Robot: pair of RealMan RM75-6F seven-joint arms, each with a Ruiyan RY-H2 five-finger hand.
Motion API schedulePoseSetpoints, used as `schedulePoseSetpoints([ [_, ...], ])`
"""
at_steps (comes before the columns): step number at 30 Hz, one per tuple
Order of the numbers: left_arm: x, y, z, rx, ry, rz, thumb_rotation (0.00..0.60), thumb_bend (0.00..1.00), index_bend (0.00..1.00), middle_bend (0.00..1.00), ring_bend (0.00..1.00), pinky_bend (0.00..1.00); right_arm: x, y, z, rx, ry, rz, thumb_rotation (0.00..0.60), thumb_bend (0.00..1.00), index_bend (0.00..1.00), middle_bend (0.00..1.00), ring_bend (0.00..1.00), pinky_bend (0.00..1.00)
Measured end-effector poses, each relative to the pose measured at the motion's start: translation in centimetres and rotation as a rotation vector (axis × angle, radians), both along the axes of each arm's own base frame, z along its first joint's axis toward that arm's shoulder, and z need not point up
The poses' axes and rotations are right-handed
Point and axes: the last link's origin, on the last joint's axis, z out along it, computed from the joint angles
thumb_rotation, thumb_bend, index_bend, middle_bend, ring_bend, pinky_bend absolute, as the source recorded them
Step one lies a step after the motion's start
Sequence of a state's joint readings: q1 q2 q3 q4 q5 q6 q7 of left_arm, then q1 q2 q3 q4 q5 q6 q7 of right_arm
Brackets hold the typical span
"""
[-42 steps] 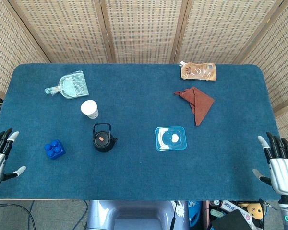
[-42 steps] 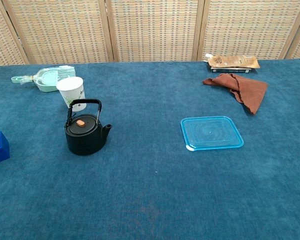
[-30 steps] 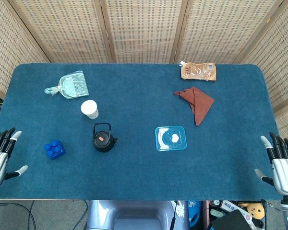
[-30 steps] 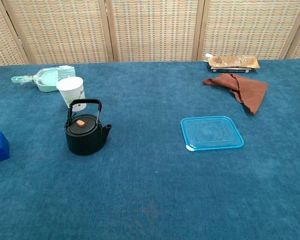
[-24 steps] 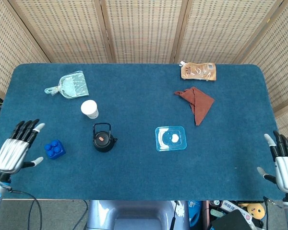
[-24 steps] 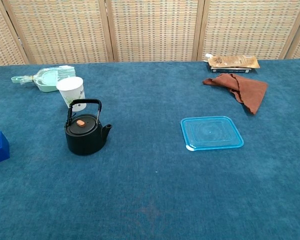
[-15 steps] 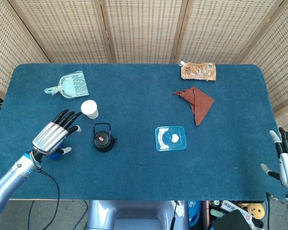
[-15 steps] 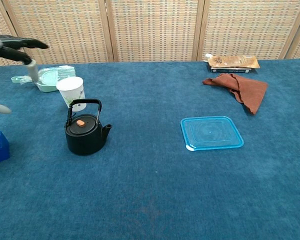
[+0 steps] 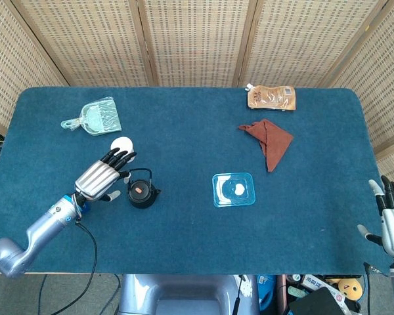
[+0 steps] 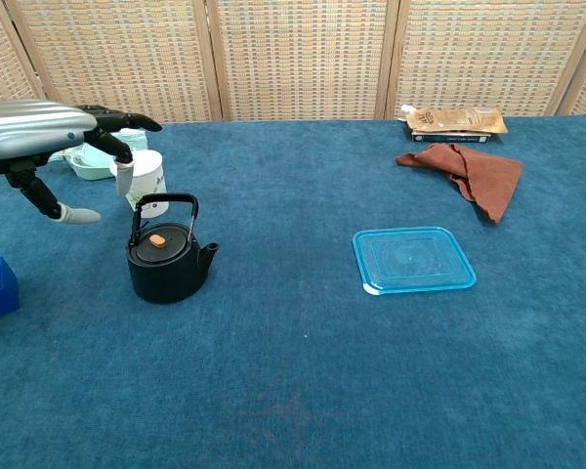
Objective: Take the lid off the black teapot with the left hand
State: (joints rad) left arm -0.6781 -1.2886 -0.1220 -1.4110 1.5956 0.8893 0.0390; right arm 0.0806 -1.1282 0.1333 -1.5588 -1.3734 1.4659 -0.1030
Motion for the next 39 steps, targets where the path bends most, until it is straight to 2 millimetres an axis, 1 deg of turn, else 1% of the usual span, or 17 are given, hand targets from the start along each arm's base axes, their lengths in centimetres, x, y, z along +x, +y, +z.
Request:
schedulePoseSetpoints([
  [8,-0.1,1.4,-2.8,-0.022,0.036,0.011,0.600,0.31,0.47,0.00,0.00,0.00,-0.5,-0.4,-0.2,0.011,-0.004,-0.022,0.600,0.00,0.00,0.00,0.00,0.00],
  [12,0.4,1.7,-3.7,-0.035,0.054,0.012,0.600,0.31,0.47,0.00,0.00,0.00,-0.6,-0.5,-0.2,0.011,-0.006,-0.026,0.600,0.00,0.00,0.00,0.00,0.00],
  [20,1.3,2.0,-4.0,-0.046,0.060,0.015,0.600,0.37,0.47,0.00,0.00,0.00,-0.9,-0.6,0.1,0.005,-0.012,-0.035,0.600,0.00,0.00,0.00,0.00,0.00],
  [39,1.8,1.9,-5.1,-0.082,0.070,0.032,0.600,0.37,0.47,0.00,0.00,0.00,-1.0,-0.6,0.4,-0.001,-0.023,-0.039,0.600,0.00,0.00,0.00,0.00,0.00],
])
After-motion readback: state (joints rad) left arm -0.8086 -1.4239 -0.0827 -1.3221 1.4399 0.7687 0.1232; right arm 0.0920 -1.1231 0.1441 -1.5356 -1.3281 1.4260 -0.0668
